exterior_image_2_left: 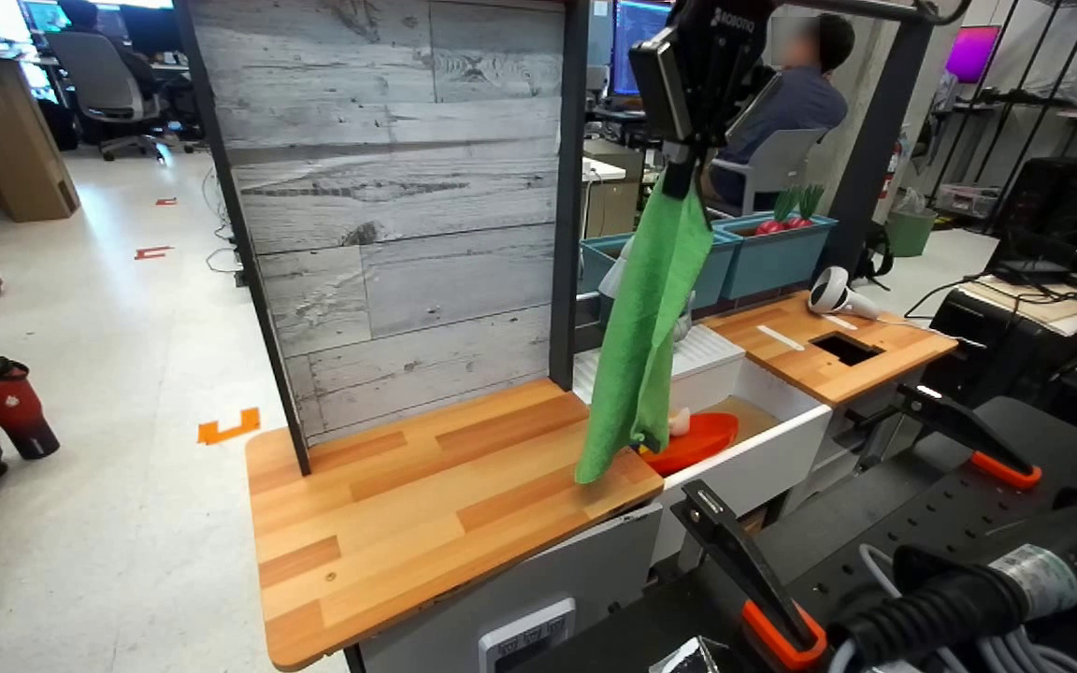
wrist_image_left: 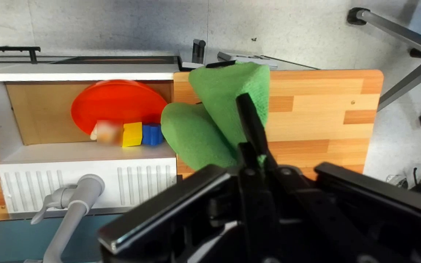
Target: Fold the green cloth
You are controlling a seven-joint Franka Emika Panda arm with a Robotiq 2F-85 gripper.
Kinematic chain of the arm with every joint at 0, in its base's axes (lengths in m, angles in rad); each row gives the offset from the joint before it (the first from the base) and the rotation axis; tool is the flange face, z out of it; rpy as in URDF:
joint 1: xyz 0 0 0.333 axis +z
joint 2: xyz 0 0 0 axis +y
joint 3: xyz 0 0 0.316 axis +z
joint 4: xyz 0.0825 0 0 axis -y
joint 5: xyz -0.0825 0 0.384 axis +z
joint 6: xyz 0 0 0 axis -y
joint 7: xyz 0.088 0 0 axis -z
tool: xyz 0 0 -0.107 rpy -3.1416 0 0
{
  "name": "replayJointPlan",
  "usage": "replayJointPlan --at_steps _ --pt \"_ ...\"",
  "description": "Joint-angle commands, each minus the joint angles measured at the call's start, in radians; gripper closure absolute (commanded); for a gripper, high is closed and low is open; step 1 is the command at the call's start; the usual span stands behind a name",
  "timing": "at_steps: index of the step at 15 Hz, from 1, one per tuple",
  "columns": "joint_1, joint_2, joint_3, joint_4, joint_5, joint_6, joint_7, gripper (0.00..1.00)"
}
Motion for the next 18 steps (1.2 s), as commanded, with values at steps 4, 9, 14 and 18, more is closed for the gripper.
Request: replayJointPlan --at_steps 4,9,14,18 --pt "0.008 0.144 -0.001 0.084 -0.047 -0.018 0.019 0.99" --pt "0.061 0.304 0.024 0.217 -0.109 -0.035 0.082 0.99" --pt "0.147 0.460 0.054 0.384 -0.147 -0.065 0.137 0.99" --pt "0.201 0.561 0.068 0.542 -0.153 -0.128 0.156 0.99"
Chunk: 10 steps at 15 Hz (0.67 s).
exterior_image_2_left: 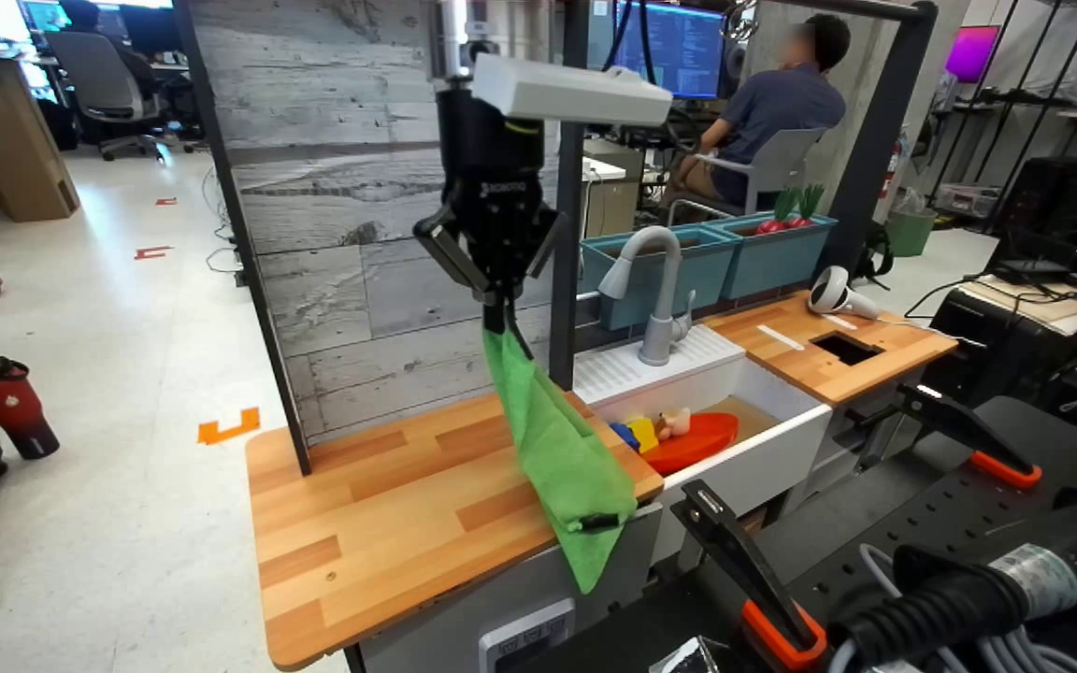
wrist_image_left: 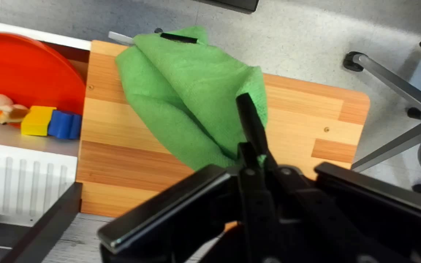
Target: Fold the green cloth
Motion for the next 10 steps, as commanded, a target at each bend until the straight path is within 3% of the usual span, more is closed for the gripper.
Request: replayJointPlan --at_steps 1,6,10 --pt "0.029 0.096 0.014 0.178 -0.009 -0.096 0.016 0.99" --pt "0.038 0.176 0.018 0.338 -0.002 -0.166 0.004 0.99" --pt "0.032 0.239 0.012 0.383 -0.004 -0.176 -0.008 0.99"
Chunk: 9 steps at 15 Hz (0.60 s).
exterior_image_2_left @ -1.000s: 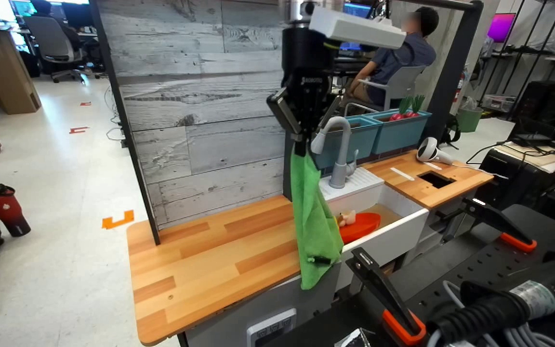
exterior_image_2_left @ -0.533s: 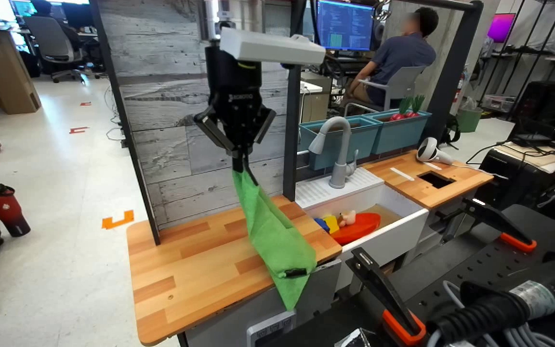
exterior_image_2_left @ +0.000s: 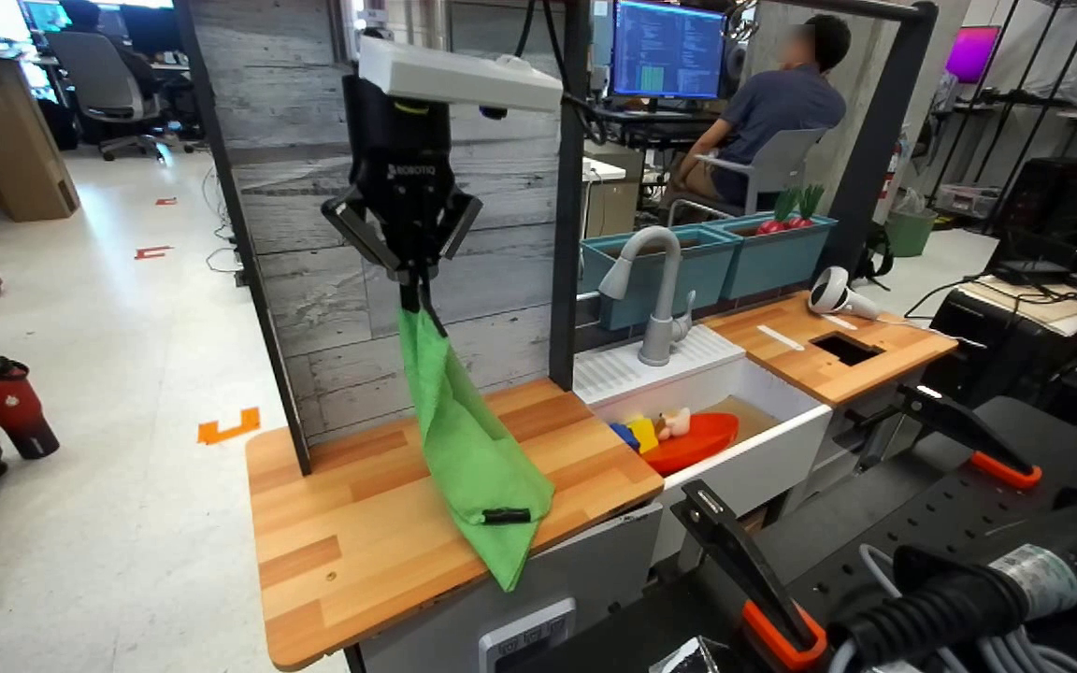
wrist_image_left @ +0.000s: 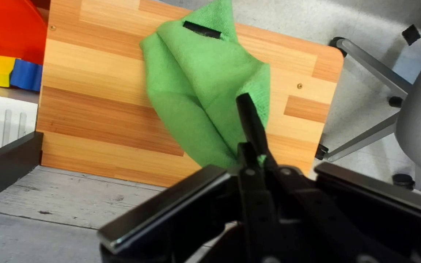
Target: Fold the green cloth
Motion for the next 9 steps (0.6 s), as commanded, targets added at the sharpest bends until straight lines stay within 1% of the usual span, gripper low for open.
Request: replayJointPlan --at_steps 1,4,7,9 --pt "-0.005 0.080 -0.005 0.070 -0.007 -0.029 -0.011 0.99" --pt "-0.012 0.118 -0.005 0.047 -0.007 -0.011 -0.028 0.99" --pt "-0.019 0.137 -0.005 0.001 -0.015 0.012 -0.054 0.99" --pt "-0.019 0.149 -0.015 -0.020 -0.026 0.025 -0.056 0.99"
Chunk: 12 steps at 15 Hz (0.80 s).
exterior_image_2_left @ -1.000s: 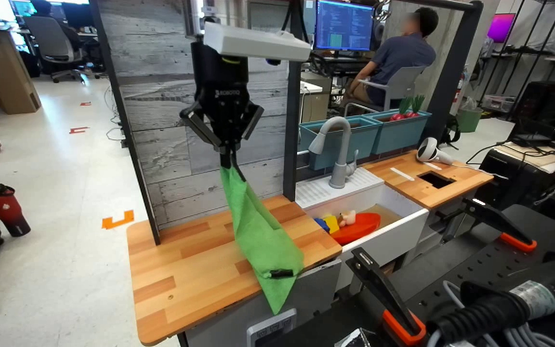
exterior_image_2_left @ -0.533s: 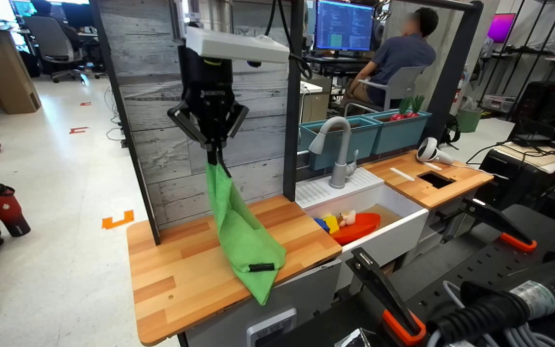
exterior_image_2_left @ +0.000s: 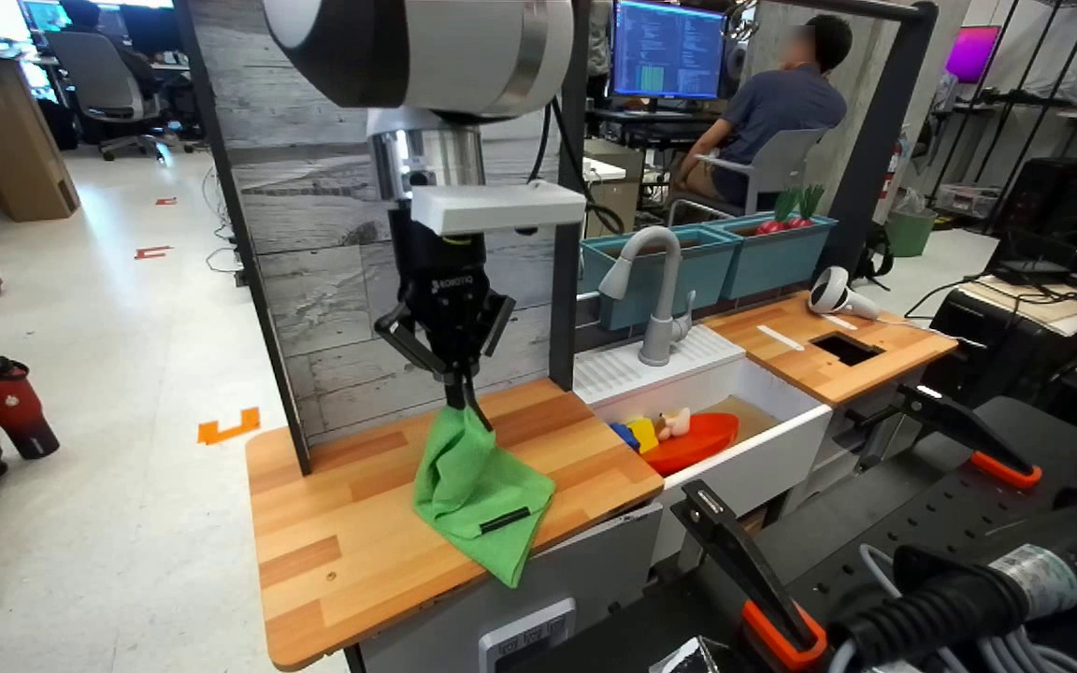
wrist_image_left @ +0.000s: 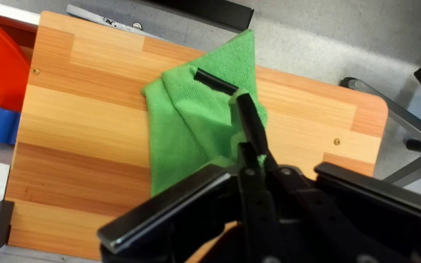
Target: Fold the green cloth
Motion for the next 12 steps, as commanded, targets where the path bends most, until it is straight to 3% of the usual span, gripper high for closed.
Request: replayJointPlan --at_steps 1,8,9,10,12 --pt "-0.008 0.016 -0.011 -0.031 -0.026 0.022 -0.019 0.99" --pt "-0.023 0.068 -0.059 -0.024 -0.044 0.030 -0.001 0.99" --pt "-0.023 0.075 -0.065 -0.023 -0.047 0.026 0.002 0.71" --pt "-0.025 0.080 -0.067 -0.023 -0.046 0.026 0.002 0.69" --pt "-0.025 0.081 -0.071 -0.030 -0.051 0.027 0.003 0.55"
